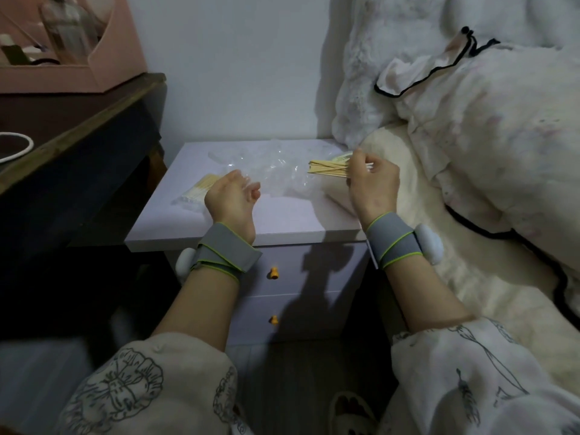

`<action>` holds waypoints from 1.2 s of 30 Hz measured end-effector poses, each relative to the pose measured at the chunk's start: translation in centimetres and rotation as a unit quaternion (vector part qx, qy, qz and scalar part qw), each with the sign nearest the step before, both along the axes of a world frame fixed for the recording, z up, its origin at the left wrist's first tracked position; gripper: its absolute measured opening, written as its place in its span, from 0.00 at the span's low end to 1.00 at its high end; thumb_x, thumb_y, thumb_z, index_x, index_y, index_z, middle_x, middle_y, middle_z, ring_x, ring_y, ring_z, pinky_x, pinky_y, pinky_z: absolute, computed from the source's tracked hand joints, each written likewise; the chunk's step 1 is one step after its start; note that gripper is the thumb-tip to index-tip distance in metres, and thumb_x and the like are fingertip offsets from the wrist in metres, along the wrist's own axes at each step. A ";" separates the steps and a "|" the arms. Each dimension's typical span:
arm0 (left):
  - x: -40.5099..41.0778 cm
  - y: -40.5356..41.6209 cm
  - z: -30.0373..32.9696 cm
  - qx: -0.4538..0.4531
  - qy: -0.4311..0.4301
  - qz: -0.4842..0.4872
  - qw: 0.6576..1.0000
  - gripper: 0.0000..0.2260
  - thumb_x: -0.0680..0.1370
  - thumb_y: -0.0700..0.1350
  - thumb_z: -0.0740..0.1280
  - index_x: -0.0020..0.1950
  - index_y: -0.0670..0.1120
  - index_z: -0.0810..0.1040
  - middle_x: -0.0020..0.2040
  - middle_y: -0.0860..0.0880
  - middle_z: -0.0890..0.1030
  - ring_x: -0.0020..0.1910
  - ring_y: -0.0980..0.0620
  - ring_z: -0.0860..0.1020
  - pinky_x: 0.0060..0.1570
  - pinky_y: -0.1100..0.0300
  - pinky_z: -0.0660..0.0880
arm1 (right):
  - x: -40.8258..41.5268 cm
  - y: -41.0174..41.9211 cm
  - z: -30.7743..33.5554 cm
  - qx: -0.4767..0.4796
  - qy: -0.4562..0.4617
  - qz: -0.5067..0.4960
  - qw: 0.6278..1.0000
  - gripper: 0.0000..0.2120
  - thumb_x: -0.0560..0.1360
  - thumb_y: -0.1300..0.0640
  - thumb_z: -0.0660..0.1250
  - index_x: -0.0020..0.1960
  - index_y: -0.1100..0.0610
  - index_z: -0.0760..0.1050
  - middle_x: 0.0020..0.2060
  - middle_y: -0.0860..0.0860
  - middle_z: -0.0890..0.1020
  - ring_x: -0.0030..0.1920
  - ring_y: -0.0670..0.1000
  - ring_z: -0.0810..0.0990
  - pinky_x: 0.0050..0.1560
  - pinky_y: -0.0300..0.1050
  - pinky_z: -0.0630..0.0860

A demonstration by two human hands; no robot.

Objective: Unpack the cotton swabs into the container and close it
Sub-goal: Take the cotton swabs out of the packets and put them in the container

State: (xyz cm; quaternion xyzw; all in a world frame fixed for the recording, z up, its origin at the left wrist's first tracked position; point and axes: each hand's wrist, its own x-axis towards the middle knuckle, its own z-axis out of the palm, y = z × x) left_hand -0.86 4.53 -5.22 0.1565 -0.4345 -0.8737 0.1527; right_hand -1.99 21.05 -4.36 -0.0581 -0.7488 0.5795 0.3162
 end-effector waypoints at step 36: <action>-0.9 8.8 -0.6 -0.544 0.089 -0.128 0.825 0.26 0.71 0.52 0.72 0.64 0.48 0.66 0.63 0.46 0.67 0.63 0.44 0.68 0.64 0.49 0.69 | 0.4 6.9 -0.8 -0.038 -0.039 -0.120 0.991 0.16 0.73 0.55 0.58 0.31 0.60 0.75 0.25 0.55 0.72 0.35 0.54 0.71 0.37 0.43 0.66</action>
